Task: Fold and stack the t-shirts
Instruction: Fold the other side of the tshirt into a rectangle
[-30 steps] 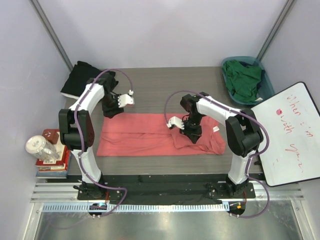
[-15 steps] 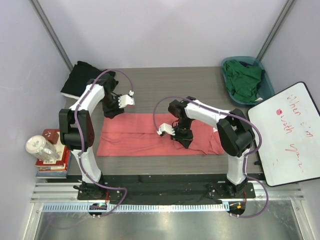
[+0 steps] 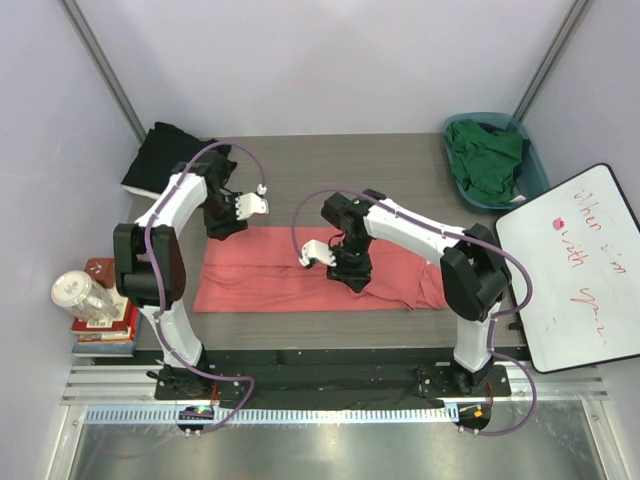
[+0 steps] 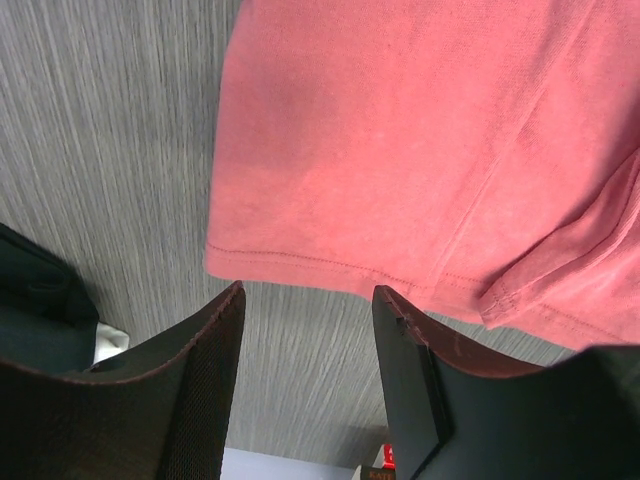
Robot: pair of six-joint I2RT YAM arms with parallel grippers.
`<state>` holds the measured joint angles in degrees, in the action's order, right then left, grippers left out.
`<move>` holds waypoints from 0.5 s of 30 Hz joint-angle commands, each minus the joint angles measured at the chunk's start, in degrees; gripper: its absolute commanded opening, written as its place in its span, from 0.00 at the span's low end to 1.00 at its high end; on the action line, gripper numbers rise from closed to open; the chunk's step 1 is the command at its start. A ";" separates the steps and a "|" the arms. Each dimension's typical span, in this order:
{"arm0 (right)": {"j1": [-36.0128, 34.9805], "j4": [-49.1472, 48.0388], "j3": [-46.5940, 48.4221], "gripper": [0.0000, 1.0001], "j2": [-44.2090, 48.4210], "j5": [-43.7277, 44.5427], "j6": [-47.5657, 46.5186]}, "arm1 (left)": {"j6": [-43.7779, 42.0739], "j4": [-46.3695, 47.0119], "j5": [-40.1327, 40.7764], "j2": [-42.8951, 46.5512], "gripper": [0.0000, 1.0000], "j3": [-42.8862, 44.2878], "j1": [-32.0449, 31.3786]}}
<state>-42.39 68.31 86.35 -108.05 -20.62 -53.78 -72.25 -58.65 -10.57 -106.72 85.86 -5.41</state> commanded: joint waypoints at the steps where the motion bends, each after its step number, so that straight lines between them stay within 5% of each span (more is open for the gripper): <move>1: -1.20 -4.14 -1.88 0.41 1.00 -1.44 2.09 | 0.35 1.26 -1.30 2.74 0.55 -0.44 -0.21; 15: -1.11 -16.72 -9.44 0.48 -1.55 2.78 3.77 | 2.02 1.35 -1.56 3.71 0.55 -1.31 -0.22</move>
<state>-43.51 56.55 77.28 -109.27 -18.79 -51.09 -70.98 -57.84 -10.72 -106.15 84.88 -5.41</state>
